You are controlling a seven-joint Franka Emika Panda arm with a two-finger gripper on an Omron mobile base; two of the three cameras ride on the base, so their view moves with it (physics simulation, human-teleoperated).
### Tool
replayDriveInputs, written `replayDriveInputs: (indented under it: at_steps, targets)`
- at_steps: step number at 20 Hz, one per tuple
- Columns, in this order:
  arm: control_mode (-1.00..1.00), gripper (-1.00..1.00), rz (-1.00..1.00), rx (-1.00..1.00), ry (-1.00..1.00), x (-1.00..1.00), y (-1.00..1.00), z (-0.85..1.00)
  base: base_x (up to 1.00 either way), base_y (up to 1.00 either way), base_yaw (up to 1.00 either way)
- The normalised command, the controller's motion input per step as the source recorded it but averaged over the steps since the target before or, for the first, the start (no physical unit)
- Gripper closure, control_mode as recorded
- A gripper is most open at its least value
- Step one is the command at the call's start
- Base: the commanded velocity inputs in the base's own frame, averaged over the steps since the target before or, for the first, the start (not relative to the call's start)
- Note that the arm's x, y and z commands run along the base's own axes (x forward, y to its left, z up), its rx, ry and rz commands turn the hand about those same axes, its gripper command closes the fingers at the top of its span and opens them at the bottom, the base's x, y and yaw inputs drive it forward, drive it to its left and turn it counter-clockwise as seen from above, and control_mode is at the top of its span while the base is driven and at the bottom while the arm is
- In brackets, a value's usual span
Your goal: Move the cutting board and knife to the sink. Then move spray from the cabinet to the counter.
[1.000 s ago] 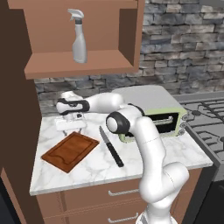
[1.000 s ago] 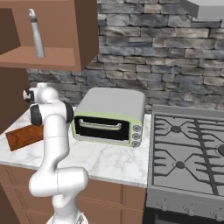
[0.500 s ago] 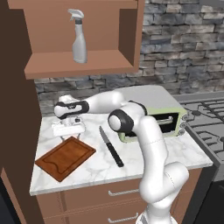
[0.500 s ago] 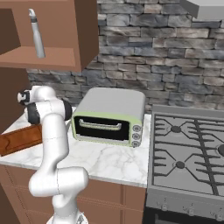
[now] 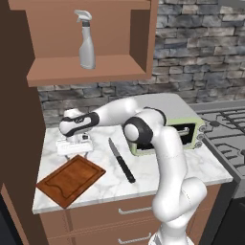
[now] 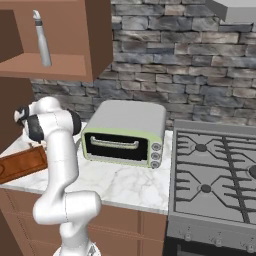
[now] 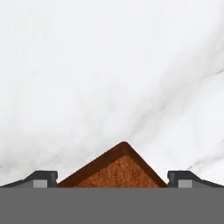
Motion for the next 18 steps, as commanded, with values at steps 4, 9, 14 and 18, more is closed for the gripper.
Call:
replayDriveInputs:
  at_steps: [4,9,14,18]
  targets:
    - [-1.0,-1.0,0.03,0.01,0.0,-0.83,0.05,-0.33,0.0,0.0,0.0]
    - [-1.0,-1.0,0.03,0.0,-0.03,-0.8,0.02,-0.23,0.0,0.0,0.0]
    - [-1.0,-1.0,0.01,0.0,-0.08,-0.74,0.0,-0.08,0.0,0.0,0.0]
    - [-1.0,-1.0,0.0,0.0,-0.1,-0.33,-0.01,0.03,0.0,0.0,0.0]
